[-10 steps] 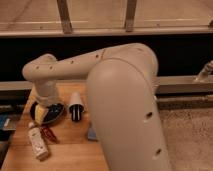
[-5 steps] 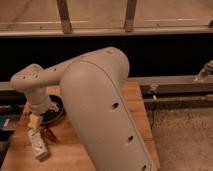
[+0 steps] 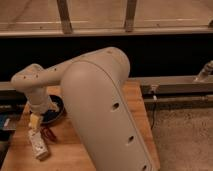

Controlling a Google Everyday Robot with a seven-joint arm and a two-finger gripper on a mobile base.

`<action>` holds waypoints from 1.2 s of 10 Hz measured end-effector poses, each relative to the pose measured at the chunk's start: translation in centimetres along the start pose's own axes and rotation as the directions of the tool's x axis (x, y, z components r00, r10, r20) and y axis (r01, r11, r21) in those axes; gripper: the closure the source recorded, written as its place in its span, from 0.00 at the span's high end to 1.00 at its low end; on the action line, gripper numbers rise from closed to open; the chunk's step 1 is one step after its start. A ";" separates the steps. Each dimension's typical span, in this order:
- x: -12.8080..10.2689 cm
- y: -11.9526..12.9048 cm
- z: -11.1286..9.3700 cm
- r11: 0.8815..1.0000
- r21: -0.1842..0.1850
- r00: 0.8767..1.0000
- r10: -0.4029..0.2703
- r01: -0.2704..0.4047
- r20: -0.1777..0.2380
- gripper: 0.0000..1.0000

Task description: Place the pepper on the white sponge

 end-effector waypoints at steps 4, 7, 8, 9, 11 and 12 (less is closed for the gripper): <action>0.2 0.4 3.2 1.000 -0.030 1.000 0.002 -0.003 -0.028 0.80; 1.0 0.3 7.5 0.997 -0.078 0.997 0.023 -0.028 -0.067 0.80; 1.4 0.0 7.8 0.996 -0.085 0.997 0.034 -0.040 -0.070 0.80; 1.5 -0.1 8.2 0.995 -0.092 0.996 0.040 -0.047 -0.076 0.80; 1.3 -0.2 8.9 0.994 -0.098 0.996 0.040 -0.048 -0.083 0.80; 1.1 -0.4 9.4 0.993 -0.101 0.995 0.043 -0.052 -0.090 0.80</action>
